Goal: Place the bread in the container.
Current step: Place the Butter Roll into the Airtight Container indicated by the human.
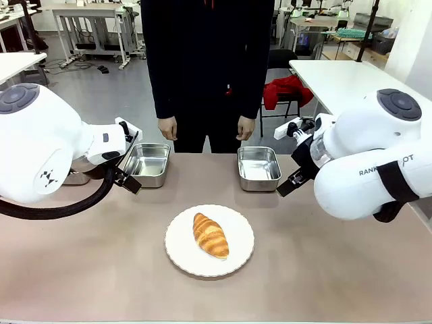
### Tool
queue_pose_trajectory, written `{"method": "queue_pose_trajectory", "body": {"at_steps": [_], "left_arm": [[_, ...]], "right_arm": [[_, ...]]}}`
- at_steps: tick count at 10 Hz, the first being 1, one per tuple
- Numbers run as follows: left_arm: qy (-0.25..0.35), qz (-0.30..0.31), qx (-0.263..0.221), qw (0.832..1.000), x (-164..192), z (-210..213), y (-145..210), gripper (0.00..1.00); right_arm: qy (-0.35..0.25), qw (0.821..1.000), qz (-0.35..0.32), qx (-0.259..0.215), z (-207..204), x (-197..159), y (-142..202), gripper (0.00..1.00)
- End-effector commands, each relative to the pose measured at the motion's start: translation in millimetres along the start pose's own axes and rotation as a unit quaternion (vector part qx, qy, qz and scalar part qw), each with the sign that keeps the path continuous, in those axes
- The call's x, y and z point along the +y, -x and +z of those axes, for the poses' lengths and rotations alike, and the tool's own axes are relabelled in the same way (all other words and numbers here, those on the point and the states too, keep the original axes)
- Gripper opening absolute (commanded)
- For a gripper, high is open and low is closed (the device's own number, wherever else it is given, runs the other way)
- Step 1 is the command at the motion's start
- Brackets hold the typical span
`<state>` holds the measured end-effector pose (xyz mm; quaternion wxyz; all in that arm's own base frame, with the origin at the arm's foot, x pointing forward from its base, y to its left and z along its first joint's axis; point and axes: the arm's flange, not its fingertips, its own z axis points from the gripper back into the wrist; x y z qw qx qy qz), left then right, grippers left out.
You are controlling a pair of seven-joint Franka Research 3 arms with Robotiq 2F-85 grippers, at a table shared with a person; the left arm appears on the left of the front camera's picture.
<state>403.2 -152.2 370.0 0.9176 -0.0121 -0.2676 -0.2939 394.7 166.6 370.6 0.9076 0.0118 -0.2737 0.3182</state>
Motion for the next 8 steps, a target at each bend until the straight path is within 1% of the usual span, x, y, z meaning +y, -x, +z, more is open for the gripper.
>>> {"method": "queue_pose_trajectory", "body": {"at_steps": [1,2,3,4,5,6,7,8], "left_arm": [[0.000,0.000,0.000,1.000,0.0,0.0,0.0,1.00],[-0.006,0.005,-0.020,1.000,13.7,17.7,-17.0,1.00],[0.022,0.021,-0.028,0.999,42.0,35.2,-30.9,1.00],[0.027,0.024,-0.023,0.999,70.6,50.8,-38.7,1.00],[0.051,0.015,-0.027,0.998,100.2,66.6,-46.3,1.00],[0.076,-0.001,-0.026,0.997,129.3,79.9,-50.4,1.00],[0.111,-0.026,-0.035,0.993,160.5,92.1,-48.8,1.00],[0.144,-0.063,-0.047,0.987,188.1,101.6,-42.0,1.00]], "right_arm": [[0.000,1.000,0.000,0.000,0.0,0.0,0.0,1.00],[-0.009,1.000,-0.007,-0.016,18.3,-13.6,-25.9,1.00],[-0.024,0.999,-0.019,-0.022,44.7,-36.9,-56.6,1.00],[-0.025,0.999,-0.027,-0.034,67.4,-59.9,-75.7,1.00],[-0.027,0.998,-0.039,-0.051,88.6,-84.7,-85.8,1.00],[-0.037,0.996,-0.046,-0.066,108.9,-110.3,-86.3,1.00],[-0.058,0.993,-0.045,-0.090,131.0,-141.2,-75.1,1.00],[-0.061,0.991,-0.047,-0.107,145.7,-166.3,-58.0,1.00]]}}
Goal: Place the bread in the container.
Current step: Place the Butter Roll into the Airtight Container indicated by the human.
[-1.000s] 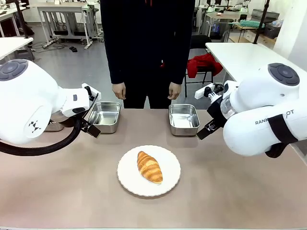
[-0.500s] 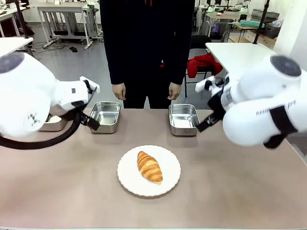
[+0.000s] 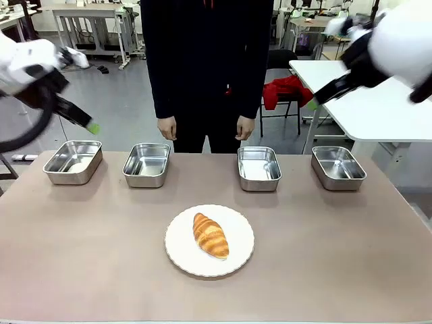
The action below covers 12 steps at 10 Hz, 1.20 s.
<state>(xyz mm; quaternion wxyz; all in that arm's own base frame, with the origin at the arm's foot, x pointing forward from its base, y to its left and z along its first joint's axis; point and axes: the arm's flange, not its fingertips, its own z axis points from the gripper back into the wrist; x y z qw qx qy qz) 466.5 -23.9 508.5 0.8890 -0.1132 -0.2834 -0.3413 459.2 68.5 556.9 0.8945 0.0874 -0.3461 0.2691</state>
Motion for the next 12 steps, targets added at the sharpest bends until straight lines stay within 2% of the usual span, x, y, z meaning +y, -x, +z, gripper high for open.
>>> {"method": "queue_pose_trajectory", "body": {"at_steps": [1,3,4,5,6,9,10,12], "left_arm": [[0.082,-0.060,-0.019,0.995,55.9,12.8,15.6,1.00],[0.118,-0.112,-0.055,0.985,97.1,32.1,46.4,1.00],[0.097,-0.110,-0.078,0.986,107.3,37.2,54.0,1.00],[0.067,-0.087,-0.108,0.988,106.1,40.4,56.0,1.00],[0.093,-0.104,-0.068,0.988,89.4,48.3,55.7,1.00],[0.093,-0.104,-0.068,0.988,89.4,48.3,55.7,1.00],[0.087,-0.107,-0.068,0.988,95.2,44.7,57.9,1.00],[0.064,-0.101,-0.091,0.989,117.3,70.4,72.8,1.00]], "right_arm": [[-0.036,0.999,0.008,-0.027,17.4,-44.0,33.0,1.00],[-0.050,0.997,0.020,-0.052,27.5,-69.3,64.6,1.00],[-0.050,0.997,0.023,-0.060,27.9,-76.1,73.5,1.00],[-0.022,0.999,0.004,-0.034,35.7,-65.9,48.5,1.00],[-0.022,0.999,0.004,-0.034,35.7,-65.9,48.5,1.00],[-0.025,0.999,0.016,-0.035,33.6,-66.6,55.9,1.00],[-0.026,0.998,0.051,-0.030,47.6,-84.4,61.0,1.00],[-0.043,0.996,0.071,-0.033,74.6,-128.9,80.2,1.00]]}}
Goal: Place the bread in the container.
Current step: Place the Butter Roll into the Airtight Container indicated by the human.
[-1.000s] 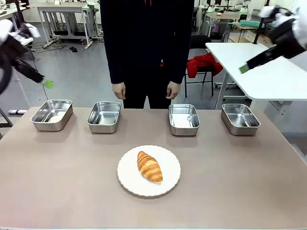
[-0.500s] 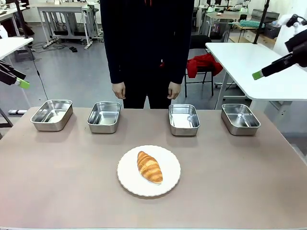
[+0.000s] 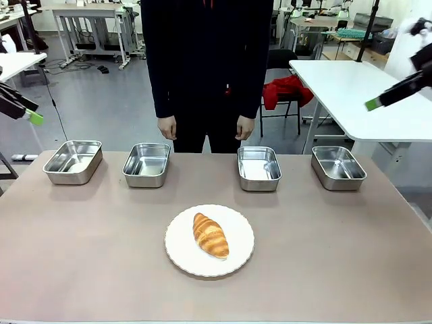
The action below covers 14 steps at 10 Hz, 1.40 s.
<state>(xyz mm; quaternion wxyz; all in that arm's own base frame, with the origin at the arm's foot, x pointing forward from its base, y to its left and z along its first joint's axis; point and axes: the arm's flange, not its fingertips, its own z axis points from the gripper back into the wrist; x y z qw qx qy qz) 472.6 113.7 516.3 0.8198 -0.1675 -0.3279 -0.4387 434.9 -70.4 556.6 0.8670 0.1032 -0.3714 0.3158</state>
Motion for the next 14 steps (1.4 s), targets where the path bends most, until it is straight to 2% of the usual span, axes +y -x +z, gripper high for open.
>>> {"method": "queue_pose_trajectory", "body": {"at_steps": [1,3,6,10,14], "left_arm": [[-0.012,-0.008,-0.039,0.999,12.0,28.4,13.7,1.00],[-0.028,-0.012,-0.054,0.998,20.0,48.6,29.4,1.00],[-0.027,-0.033,-0.059,0.997,31.3,75.8,50.7,1.00],[-0.015,-0.029,-0.080,0.996,24.8,86.7,48.1,1.00],[-0.035,0.013,-0.117,0.992,1.8,100.3,41.5,1.00]], "right_arm": [[-0.032,0.999,0.032,-0.009,26.2,-40.4,22.6,1.00],[-0.044,0.998,0.037,-0.024,36.0,-53.4,43.5,1.00],[-0.055,0.997,0.044,-0.036,39.8,-52.5,63.0,1.00],[-0.059,0.997,0.028,-0.052,40.2,-53.8,68.2,1.00],[-0.068,0.994,0.030,-0.082,48.5,-42.7,59.7,1.00]]}}
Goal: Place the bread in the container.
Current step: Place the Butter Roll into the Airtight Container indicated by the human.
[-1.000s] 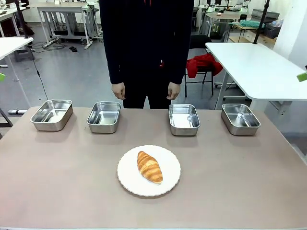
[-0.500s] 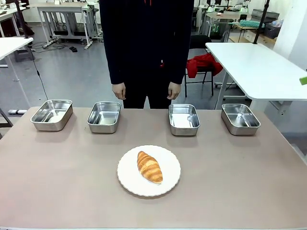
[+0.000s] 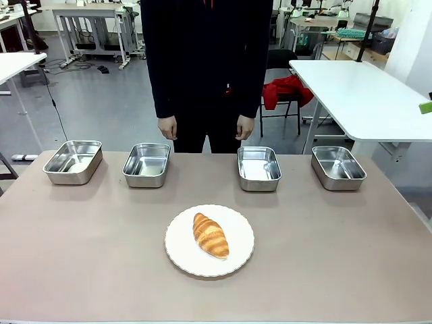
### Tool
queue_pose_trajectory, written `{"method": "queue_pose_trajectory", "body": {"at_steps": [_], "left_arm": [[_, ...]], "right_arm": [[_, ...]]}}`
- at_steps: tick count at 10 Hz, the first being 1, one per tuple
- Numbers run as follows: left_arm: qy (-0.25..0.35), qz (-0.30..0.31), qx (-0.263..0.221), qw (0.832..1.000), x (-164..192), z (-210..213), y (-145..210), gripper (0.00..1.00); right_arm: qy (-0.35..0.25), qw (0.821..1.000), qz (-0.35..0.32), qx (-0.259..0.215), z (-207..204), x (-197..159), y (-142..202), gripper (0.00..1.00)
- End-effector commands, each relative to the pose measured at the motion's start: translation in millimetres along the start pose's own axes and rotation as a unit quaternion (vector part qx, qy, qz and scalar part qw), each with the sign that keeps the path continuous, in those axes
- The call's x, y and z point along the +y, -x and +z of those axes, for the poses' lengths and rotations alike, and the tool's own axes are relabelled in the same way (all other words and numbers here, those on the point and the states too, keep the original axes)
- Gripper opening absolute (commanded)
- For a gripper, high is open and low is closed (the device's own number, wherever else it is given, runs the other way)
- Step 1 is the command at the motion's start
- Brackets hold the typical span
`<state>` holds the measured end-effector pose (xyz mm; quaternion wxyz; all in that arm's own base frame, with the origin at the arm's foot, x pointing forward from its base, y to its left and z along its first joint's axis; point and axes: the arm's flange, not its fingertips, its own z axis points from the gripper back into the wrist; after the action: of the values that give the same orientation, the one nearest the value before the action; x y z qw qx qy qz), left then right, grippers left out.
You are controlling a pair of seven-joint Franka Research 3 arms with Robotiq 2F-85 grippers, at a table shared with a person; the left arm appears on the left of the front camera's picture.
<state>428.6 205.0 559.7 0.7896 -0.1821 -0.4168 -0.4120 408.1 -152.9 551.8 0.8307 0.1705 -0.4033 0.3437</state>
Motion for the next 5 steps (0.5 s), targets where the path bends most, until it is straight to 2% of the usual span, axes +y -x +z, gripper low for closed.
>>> {"method": "queue_pose_trajectory", "body": {"at_steps": [1,5], "left_arm": [[-0.006,0.020,-0.032,0.999,-17.2,1.2,-3.9,1.00],[-0.019,0.051,-0.043,0.998,-26.2,1.4,-9.1,1.00]], "right_arm": [[-0.008,0.999,0.020,-0.026,2.2,7.5,1.3,1.00],[-0.017,0.999,0.020,-0.039,3.0,10.0,-3.9,1.00]]}}
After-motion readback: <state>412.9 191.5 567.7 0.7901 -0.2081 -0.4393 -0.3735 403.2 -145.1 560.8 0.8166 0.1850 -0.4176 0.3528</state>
